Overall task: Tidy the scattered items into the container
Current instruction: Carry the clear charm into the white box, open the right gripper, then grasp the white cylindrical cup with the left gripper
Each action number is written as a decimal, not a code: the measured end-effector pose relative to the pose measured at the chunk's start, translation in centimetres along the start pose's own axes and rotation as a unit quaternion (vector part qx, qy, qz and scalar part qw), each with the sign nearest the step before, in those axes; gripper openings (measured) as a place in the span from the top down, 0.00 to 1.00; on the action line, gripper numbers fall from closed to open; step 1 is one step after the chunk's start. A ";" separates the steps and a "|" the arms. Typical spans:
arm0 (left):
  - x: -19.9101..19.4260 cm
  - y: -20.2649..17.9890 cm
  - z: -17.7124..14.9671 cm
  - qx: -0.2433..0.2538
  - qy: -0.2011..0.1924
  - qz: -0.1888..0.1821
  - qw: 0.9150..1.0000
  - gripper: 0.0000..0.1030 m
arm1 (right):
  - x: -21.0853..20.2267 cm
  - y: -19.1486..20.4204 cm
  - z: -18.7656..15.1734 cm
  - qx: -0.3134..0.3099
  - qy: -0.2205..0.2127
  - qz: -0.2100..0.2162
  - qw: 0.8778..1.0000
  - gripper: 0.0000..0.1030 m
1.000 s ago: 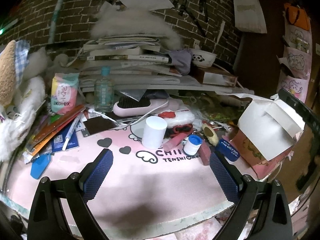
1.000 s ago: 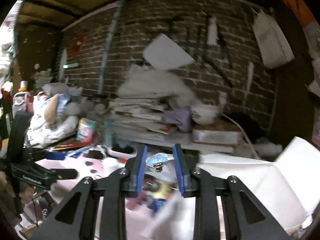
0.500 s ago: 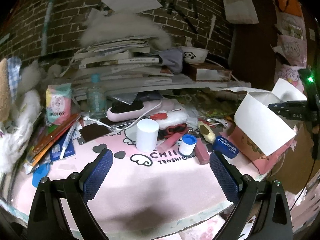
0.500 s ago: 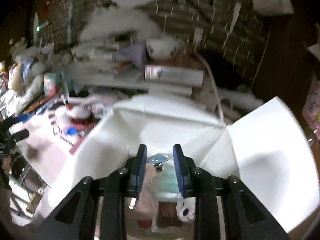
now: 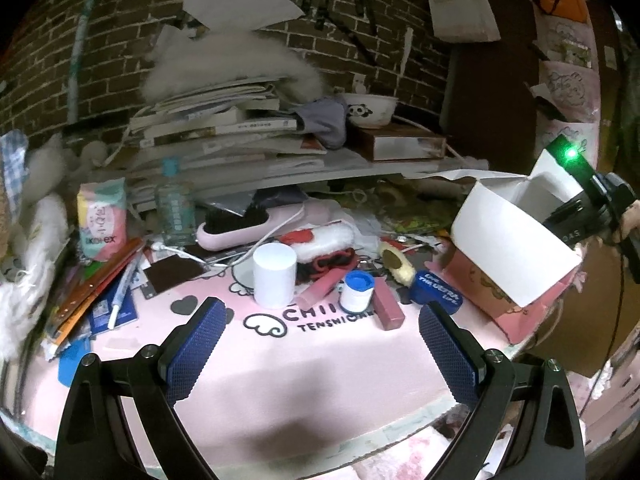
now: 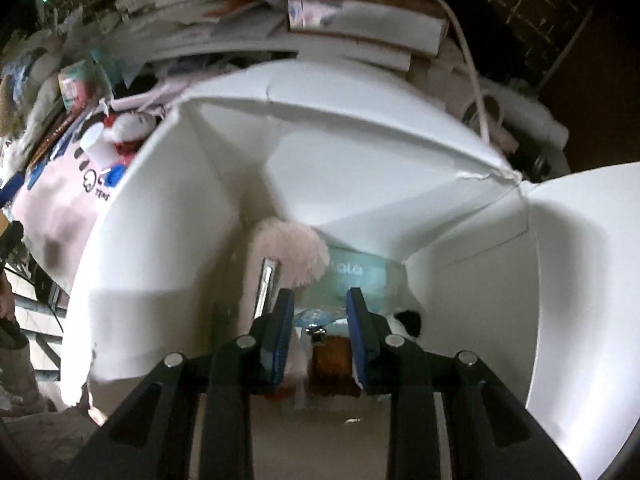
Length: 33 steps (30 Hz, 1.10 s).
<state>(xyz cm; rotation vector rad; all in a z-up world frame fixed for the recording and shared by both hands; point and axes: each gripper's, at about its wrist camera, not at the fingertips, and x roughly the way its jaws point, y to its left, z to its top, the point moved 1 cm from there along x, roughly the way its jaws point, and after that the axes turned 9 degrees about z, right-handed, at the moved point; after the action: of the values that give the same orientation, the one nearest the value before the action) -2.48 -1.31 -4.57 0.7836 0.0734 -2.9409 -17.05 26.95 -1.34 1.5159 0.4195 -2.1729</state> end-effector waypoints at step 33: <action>7.2 3.8 1.1 -0.024 0.068 0.018 0.997 0.06 | -4.4 19.9 -2.6 -0.124 -0.322 0.283 0.895 0.02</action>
<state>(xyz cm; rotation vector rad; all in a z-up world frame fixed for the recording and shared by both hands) -8.84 -5.78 -7.34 0.9655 0.1373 -2.8391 -3.19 12.17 2.04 0.6016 0.0124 -1.8988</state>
